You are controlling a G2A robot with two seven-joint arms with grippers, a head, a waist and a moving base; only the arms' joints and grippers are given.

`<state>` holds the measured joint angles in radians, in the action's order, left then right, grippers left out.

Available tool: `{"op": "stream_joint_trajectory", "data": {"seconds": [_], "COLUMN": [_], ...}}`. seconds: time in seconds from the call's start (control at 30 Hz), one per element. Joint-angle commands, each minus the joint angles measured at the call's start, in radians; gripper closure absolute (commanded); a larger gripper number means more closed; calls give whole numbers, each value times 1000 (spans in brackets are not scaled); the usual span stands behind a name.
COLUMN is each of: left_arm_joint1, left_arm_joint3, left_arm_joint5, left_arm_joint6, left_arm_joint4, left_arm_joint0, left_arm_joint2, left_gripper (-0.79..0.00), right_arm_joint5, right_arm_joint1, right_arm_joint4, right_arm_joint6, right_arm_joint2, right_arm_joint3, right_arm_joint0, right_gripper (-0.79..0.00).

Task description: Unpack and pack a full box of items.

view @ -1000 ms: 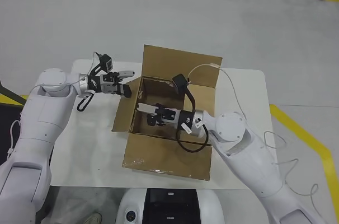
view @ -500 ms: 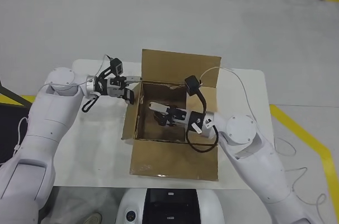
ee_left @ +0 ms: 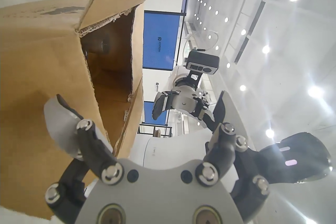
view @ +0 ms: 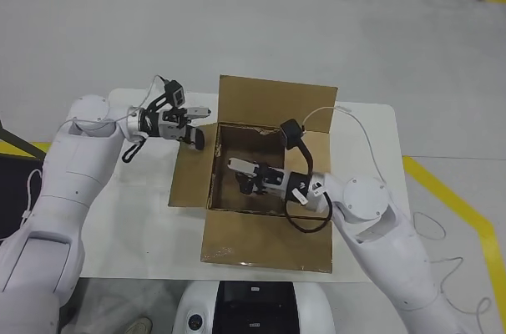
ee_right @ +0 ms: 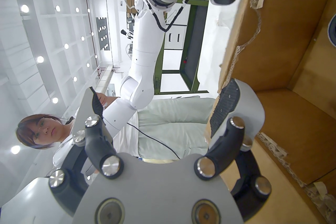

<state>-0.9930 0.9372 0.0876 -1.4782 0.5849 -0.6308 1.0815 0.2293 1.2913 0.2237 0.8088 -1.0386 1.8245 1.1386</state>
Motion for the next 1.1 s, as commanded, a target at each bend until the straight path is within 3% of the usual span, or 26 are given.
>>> {"op": "stream_joint_trajectory", "data": {"seconds": [0.0,0.27,0.6,0.93,1.07], "left_arm_joint1": [8,20,-4,-63,-66], "left_arm_joint3": [-1,55,135,53,42], "left_arm_joint5": [14,31,14,51,56], "left_arm_joint6": [0,-36,-38,-2,-5], "left_arm_joint4": [-19,-3,25,50,57], "left_arm_joint0": [1,-3,37,112,116], "left_arm_joint2": [19,55,-8,-134,-138], "left_gripper": [-785,-785,-785,-785,-785], "right_arm_joint5": [4,24,43,47,31], "right_arm_joint1": [-2,-19,-40,-57,-57], "right_arm_joint4": [16,39,44,58,64], "right_arm_joint6": [19,71,83,88,83], "right_arm_joint2": [-6,-68,-134,-169,-163], "right_arm_joint3": [3,42,99,139,129], "right_arm_joint0": [1,15,81,144,141], "right_gripper": [-785,-785,-785,-785,-785]}}
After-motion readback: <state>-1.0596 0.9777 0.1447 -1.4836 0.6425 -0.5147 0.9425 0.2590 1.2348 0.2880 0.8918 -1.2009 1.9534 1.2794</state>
